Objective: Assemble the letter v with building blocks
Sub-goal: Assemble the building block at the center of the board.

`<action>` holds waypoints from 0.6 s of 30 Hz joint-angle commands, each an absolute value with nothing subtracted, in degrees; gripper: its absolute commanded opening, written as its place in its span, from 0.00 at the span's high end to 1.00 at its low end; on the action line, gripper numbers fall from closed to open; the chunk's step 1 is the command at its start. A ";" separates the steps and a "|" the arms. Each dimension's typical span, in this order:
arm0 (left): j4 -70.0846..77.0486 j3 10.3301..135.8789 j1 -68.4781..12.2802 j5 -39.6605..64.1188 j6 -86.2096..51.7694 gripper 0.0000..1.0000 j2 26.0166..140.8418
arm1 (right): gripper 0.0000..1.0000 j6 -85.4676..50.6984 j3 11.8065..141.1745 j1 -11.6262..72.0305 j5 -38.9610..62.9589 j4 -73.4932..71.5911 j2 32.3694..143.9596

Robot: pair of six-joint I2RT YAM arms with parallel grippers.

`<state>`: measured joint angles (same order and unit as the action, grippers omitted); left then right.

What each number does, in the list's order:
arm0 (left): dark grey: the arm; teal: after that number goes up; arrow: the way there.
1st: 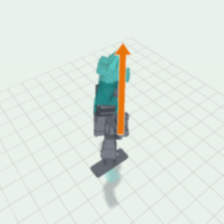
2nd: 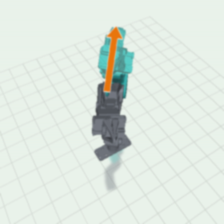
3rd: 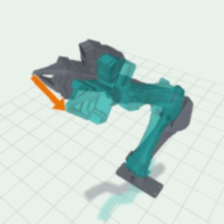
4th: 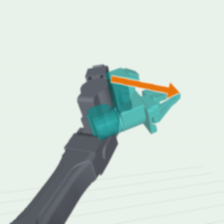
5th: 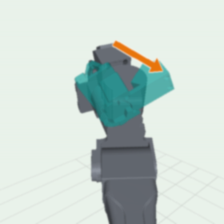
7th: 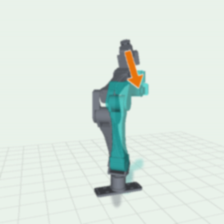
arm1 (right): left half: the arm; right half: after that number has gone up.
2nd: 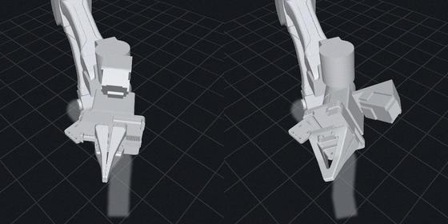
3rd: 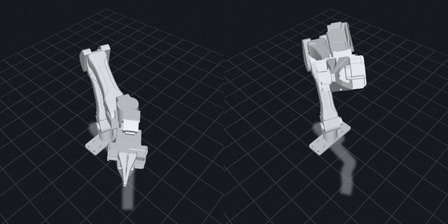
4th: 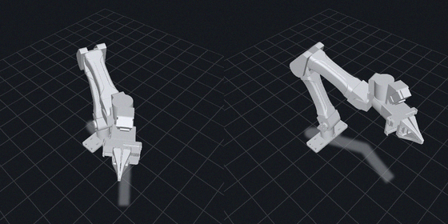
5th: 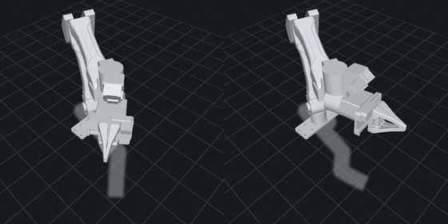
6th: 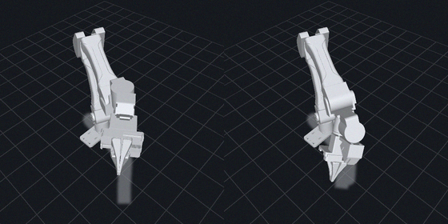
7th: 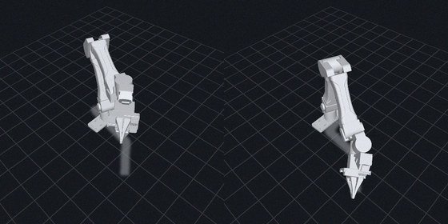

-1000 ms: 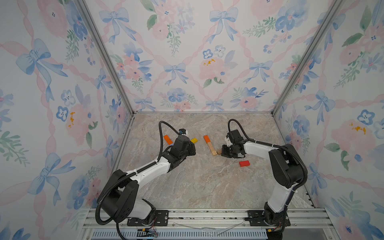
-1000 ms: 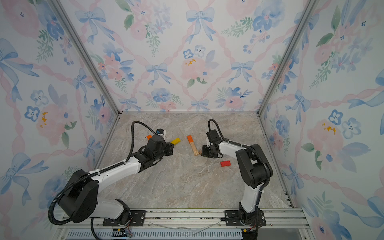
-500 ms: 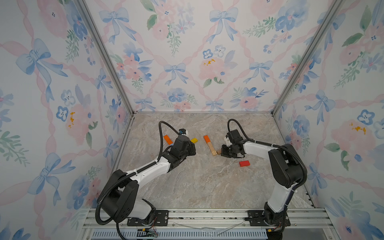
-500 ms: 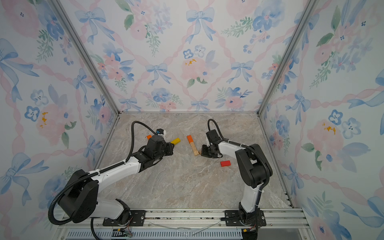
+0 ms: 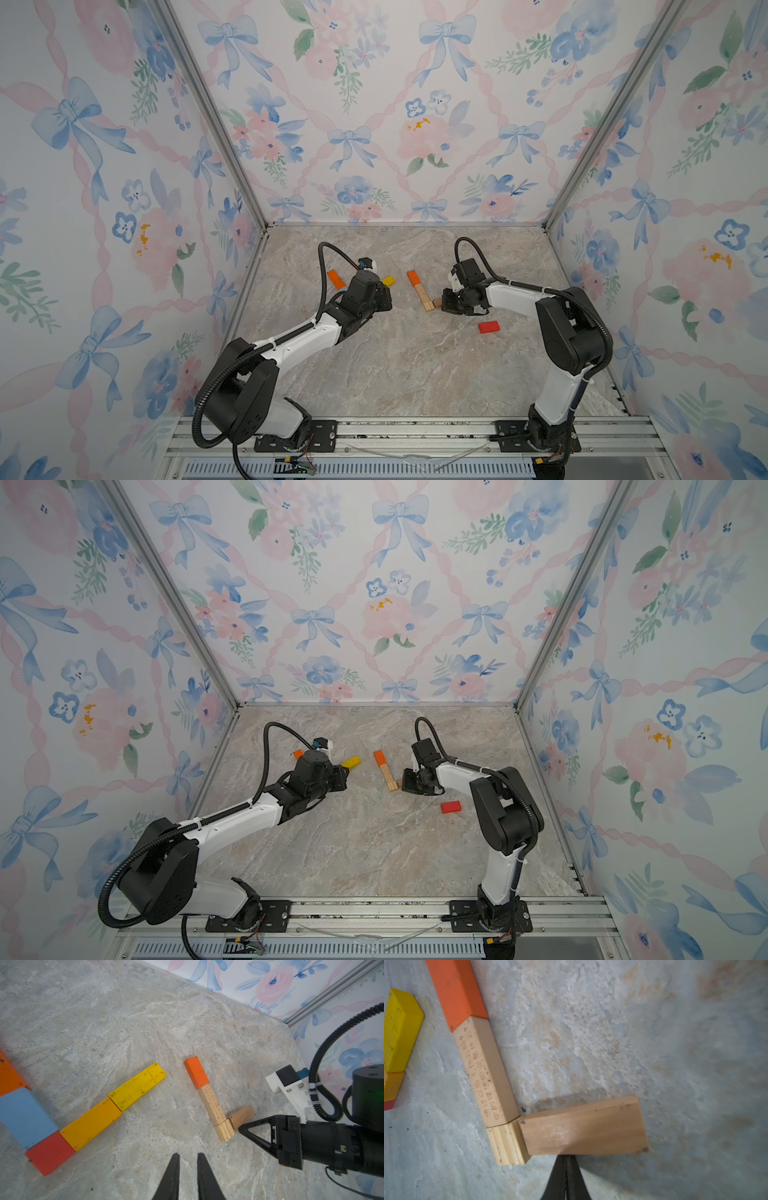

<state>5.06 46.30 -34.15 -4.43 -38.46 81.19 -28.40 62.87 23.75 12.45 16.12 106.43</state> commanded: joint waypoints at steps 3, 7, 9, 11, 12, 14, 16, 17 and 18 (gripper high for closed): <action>5.88 47.28 -34.10 -3.41 -38.86 0.81 82.23 | 0.90 -27.21 61.83 23.42 10.34 20.00 101.84; 6.24 47.45 -34.19 -3.07 -38.87 0.81 82.68 | 0.88 -26.72 60.46 21.51 10.15 21.09 97.24; 6.31 47.55 -34.20 -2.91 -38.85 0.80 82.88 | 0.86 -26.58 59.80 20.24 10.39 21.10 95.27; 6.46 47.72 -34.22 -2.70 -38.86 0.80 83.36 | 0.80 -26.46 59.01 18.94 10.53 20.63 93.50; 6.58 47.81 -34.27 -2.56 -38.89 0.80 83.65 | 0.72 -26.41 58.68 18.27 10.70 20.25 93.07; 6.72 48.14 -34.23 -2.31 -38.86 0.81 84.20 | 0.63 -26.49 58.54 17.05 11.43 19.81 93.46; 6.68 48.64 -34.32 -2.06 -38.90 0.81 84.72 | 0.56 -26.58 58.45 16.15 12.45 18.74 94.35; 6.59 48.78 -34.35 -1.89 -38.85 0.81 84.96 | 0.52 -26.77 58.39 15.78 12.98 18.03 94.55; 6.59 48.94 -34.37 -1.82 -38.77 0.80 85.04 | 0.50 -26.96 58.44 15.43 13.75 17.32 96.11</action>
